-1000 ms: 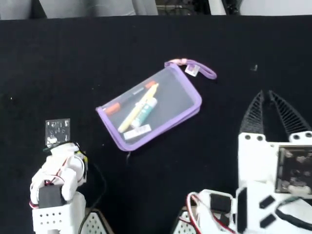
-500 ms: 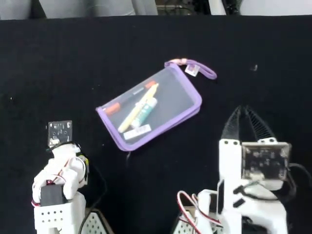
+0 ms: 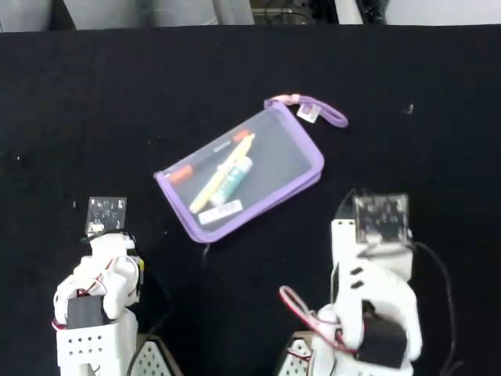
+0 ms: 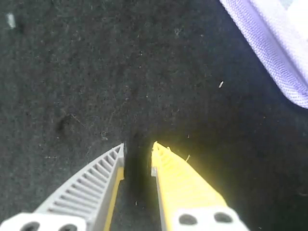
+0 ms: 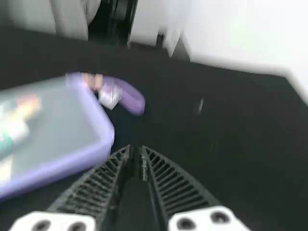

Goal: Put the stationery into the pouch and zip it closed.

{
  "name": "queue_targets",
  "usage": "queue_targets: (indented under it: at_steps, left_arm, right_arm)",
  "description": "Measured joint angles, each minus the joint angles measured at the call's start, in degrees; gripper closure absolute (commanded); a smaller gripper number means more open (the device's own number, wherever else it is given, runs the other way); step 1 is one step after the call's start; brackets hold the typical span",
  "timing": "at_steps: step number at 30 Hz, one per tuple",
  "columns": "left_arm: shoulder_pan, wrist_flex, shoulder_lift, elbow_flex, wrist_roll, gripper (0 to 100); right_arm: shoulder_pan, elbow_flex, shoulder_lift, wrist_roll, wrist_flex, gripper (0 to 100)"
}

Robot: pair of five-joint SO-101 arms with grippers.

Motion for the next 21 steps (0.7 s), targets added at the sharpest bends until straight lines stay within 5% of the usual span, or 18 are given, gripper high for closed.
queue_targets:
  at_steps: [21]
  left_arm:
    - [0.0,0.0,0.0,0.1,1.0,90]
  right_arm:
    - [0.0,24.8,0.0,-0.1,-0.1,98.4]
